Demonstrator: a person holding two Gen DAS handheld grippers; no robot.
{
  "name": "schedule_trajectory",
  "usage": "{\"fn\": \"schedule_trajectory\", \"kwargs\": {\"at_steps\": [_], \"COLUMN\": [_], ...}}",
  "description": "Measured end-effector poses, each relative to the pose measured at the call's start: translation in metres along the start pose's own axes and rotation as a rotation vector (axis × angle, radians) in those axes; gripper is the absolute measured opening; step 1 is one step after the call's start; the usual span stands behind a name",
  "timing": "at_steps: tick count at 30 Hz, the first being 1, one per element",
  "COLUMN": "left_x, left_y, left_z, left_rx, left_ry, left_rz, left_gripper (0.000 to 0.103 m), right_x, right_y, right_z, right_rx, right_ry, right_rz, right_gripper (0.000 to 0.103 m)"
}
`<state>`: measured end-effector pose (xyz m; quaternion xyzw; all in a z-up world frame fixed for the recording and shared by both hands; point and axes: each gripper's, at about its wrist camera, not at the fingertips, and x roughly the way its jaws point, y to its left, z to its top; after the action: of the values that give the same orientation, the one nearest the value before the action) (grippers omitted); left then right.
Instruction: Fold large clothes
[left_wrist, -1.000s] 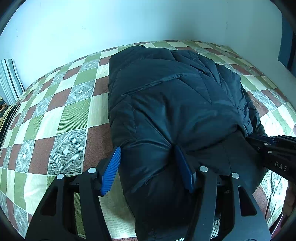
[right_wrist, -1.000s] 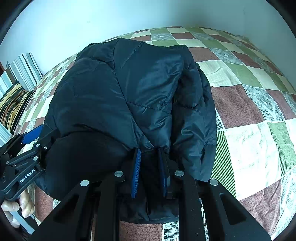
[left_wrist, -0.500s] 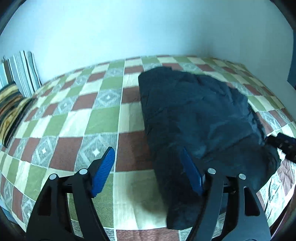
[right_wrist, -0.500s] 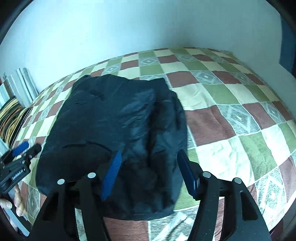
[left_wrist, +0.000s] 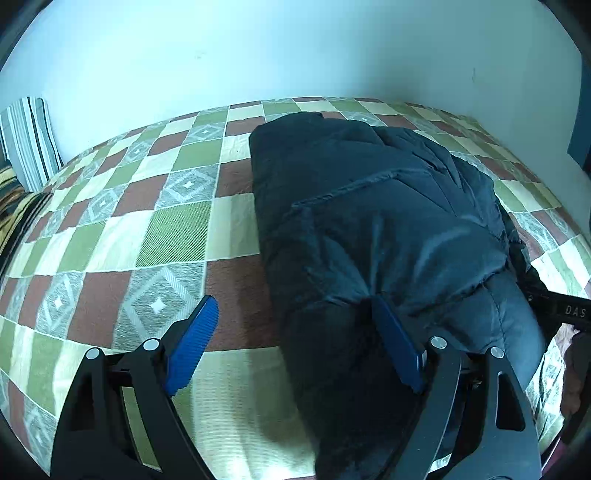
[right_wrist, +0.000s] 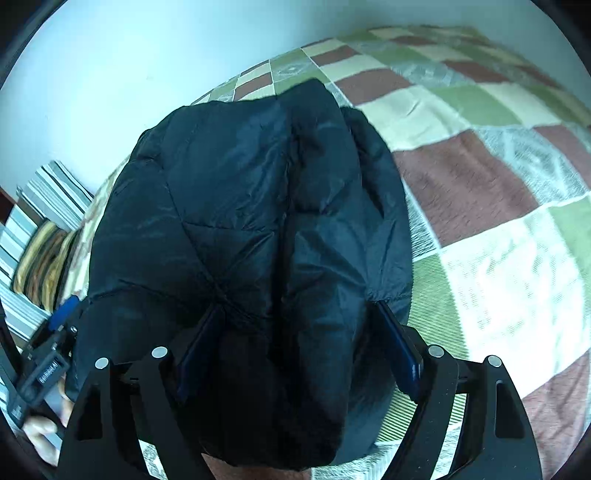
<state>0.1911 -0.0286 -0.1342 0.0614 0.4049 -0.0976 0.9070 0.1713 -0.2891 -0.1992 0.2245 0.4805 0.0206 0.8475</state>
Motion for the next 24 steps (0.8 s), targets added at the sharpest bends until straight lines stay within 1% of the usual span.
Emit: {"fn": "schedule_trajectory", "kwargs": {"at_steps": [1,2,4,6,7,10,12,13,15,18,19,20,21,24], "left_x": [0.001,0.001,0.001,0.002,0.002,-0.001,-0.006,-0.007,-0.007,-0.001,0.001,0.002,0.003,0.004], "left_y": [0.0,-0.001,-0.001,0.001,0.001,0.0,0.005,0.006,0.01,0.007,0.006,0.003,-0.001,-0.01], "left_z": [-0.001,-0.002,-0.002,-0.001,-0.002,-0.001,0.001,0.0,-0.002,-0.005,-0.006,-0.006,-0.006,-0.007], "left_rx": [-0.006,-0.011,-0.011,-0.019,-0.02,-0.017,-0.049,-0.064,-0.099,-0.09,-0.094,-0.089,-0.076,-0.028], "left_ry": [-0.002,-0.007,-0.011,-0.014,-0.014,-0.014,0.003,0.01,0.03,0.031,0.026,0.023,0.018,-0.002], "left_rz": [-0.002,-0.003,-0.004,-0.01,-0.017,-0.022,-0.029,-0.036,-0.052,-0.059,-0.065,-0.074,-0.083,-0.078], "left_gripper": [0.085,0.085,0.085,0.083,0.08,0.075,0.075,0.076,0.082,0.082,0.08,0.073,0.071,0.061], "right_x": [0.002,0.002,0.0,-0.002,-0.002,-0.002,-0.001,-0.001,0.0,0.0,0.0,0.0,0.0,0.0], "right_y": [0.001,0.003,0.011,0.014,0.017,0.018,0.016,0.015,0.013,0.013,0.013,0.012,0.012,0.01], "right_z": [-0.002,-0.003,-0.004,-0.005,-0.005,-0.006,-0.005,-0.005,-0.004,-0.005,-0.005,-0.006,-0.006,-0.007], "right_rx": [0.007,0.002,-0.027,-0.025,-0.024,-0.024,-0.024,-0.024,-0.026,-0.038,-0.036,-0.036,-0.038,-0.035], "right_ry": [0.0,-0.006,-0.016,-0.022,-0.027,-0.042,-0.047,-0.046,-0.045,-0.046,-0.048,-0.051,-0.052,-0.058], "right_rz": [0.023,0.032,0.022,0.033,0.038,0.041,0.045,0.049,0.052,0.046,0.048,0.051,0.054,0.062], "right_gripper": [0.062,0.058,0.045,0.038,0.035,0.033,0.033,0.033,0.033,0.033,0.033,0.033,0.033,0.033]}}
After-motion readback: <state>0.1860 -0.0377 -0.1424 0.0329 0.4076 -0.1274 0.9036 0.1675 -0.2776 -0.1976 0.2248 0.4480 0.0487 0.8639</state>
